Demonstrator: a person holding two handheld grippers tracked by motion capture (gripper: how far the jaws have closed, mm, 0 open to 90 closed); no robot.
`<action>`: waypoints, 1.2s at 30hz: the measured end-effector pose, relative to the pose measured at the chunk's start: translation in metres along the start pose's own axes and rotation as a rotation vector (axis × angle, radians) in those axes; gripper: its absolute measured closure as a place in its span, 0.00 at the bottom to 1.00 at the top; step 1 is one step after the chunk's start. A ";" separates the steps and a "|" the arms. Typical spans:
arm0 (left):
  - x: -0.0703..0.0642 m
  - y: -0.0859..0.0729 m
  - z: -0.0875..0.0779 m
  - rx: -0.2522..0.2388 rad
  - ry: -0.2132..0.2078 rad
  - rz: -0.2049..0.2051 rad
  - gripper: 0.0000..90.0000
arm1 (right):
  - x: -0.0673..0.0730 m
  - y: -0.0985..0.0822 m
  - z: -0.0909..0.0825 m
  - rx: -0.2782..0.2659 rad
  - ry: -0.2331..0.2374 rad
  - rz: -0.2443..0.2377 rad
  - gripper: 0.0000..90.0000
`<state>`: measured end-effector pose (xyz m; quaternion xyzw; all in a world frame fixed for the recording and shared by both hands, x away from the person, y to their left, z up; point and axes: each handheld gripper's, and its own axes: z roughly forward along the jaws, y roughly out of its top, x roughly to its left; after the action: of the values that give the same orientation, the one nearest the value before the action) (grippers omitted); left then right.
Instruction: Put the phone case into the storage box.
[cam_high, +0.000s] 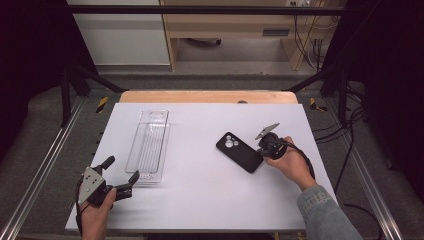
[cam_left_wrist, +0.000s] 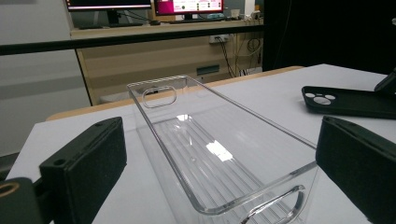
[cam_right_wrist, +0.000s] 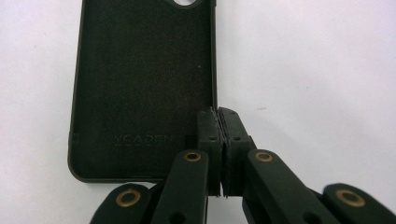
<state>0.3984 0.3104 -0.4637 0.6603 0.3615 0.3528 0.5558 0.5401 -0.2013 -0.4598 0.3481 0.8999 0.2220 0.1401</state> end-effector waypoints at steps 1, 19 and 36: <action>0.000 0.000 0.000 -0.001 0.000 0.000 0.02 | 0.001 -0.001 -0.001 -0.013 -0.007 -0.001 0.99; -0.006 0.003 -0.010 -0.018 0.025 0.023 0.02 | 0.040 -0.036 -0.035 -0.263 -0.121 0.054 0.99; -0.009 0.000 -0.017 0.013 0.079 0.047 0.02 | 0.063 -0.056 -0.050 -0.493 -0.129 0.113 0.99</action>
<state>0.3787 0.3108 -0.4622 0.6577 0.3697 0.3895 0.5283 0.4430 -0.2095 -0.4510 0.3668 0.7868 0.4195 0.2654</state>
